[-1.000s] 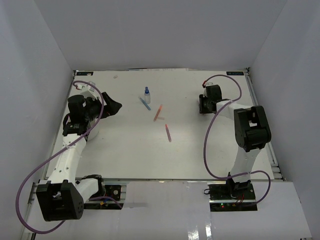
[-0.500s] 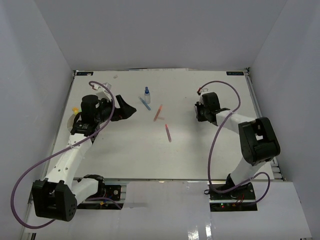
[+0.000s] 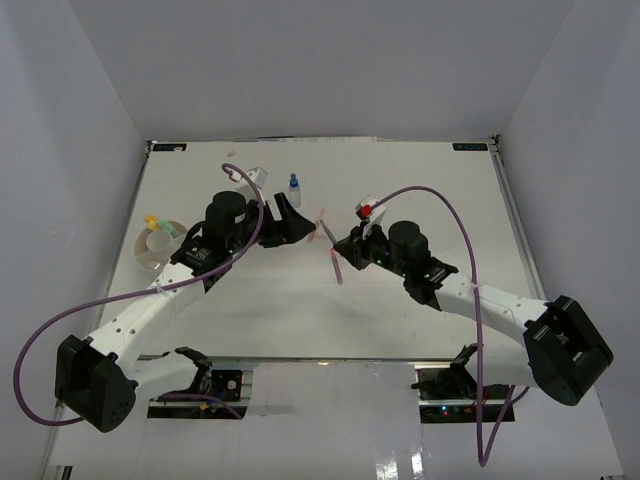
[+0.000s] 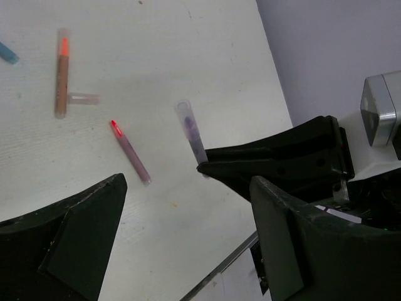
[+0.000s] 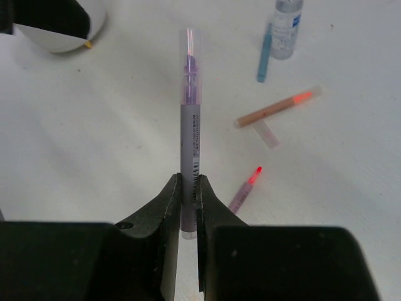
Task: Sort the stationery into containers
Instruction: Pick up the pen from the center of the board, then place the pen in the storage box.
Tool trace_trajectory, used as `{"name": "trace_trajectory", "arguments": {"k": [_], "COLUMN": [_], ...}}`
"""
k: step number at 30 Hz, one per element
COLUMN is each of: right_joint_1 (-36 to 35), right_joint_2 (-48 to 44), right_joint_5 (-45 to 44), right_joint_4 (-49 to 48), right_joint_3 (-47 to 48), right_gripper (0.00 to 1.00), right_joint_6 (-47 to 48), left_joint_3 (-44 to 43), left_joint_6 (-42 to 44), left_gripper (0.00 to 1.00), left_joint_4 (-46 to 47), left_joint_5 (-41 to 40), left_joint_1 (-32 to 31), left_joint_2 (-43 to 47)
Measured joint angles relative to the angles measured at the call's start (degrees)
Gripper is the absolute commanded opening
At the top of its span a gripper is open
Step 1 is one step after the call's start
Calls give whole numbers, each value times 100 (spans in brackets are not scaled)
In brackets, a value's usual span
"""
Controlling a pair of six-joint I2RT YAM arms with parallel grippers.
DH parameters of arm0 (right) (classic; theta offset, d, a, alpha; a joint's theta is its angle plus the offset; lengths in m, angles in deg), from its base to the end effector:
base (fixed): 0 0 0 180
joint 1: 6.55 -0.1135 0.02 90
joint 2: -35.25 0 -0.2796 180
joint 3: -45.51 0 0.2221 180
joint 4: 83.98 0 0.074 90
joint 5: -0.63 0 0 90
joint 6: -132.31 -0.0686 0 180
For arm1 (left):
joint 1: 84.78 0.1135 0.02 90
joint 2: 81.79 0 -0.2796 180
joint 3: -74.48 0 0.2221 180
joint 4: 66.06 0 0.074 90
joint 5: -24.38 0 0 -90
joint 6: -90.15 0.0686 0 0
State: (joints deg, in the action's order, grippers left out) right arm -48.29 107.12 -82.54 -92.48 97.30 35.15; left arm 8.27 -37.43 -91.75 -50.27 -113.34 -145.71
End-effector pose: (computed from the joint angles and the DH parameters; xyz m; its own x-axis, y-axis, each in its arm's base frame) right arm 0.2041 0.1930 0.2744 -0.2418 -0.0499 -0.9690 -0.7235 0.6748 0.1458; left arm 0.2088 -0.1343 0.3178 -0.6877 -0.2952 -0.6632 0.3217 0.6950 -0.6430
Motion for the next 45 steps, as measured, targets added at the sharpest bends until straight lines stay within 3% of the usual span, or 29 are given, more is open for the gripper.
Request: {"name": "trace_trajectory", "arguments": {"k": [7, 11, 19, 23, 26, 28, 33, 34, 38, 40, 45], "right_joint_1": [-168, -179, -181, -186, -184, -184, -186, -186, -184, -184, -184], "right_joint_2": [-197, -269, -328, -332, -332, -332, -334, -339, -402, -470, -638], "right_joint_5": [289, 407, 542, 564, 570, 570, 568, 566, 507, 442, 232], "right_joint_4": [-667, -898, -1222, -1325, -1384, -1399, -1486, -1488, -1464, -1425, -1261], "right_joint_3": [-155, -260, -398, -472, -511, -520, -557, -575, -660, -717, -828], "right_gripper": [8, 8, 8, 8, 10, 15, 51, 65, 97, 90, 90], "right_joint_6": [-157, -238, -365, -428, -457, -466, -496, -487, -428, -372, -221], "left_joint_3": [-321, -463, -636, -710, -717, -723, -723, -723, -728, -737, -737], "left_joint_6": [-190, -225, -337, -385, -404, -409, -367, -339, -57, 177, 809], "left_gripper": [84, 75, 52, 29, 21, 16, 14, 14, 14, 14, 16], "left_joint_4": [116, 125, 107, 151, 149, 151, 144, 138, -39, -284, -979], "left_joint_5": [-647, -964, -1305, -1351, -1360, -1373, -1528, -1598, -2044, -2485, -3862], "left_joint_1": [-616, -848, -1075, -1137, -1167, -1176, -1182, -1182, -1182, -1182, -1058], "left_joint_2": [-256, -505, -831, -905, -916, -920, -920, -920, -848, -756, -297]}}
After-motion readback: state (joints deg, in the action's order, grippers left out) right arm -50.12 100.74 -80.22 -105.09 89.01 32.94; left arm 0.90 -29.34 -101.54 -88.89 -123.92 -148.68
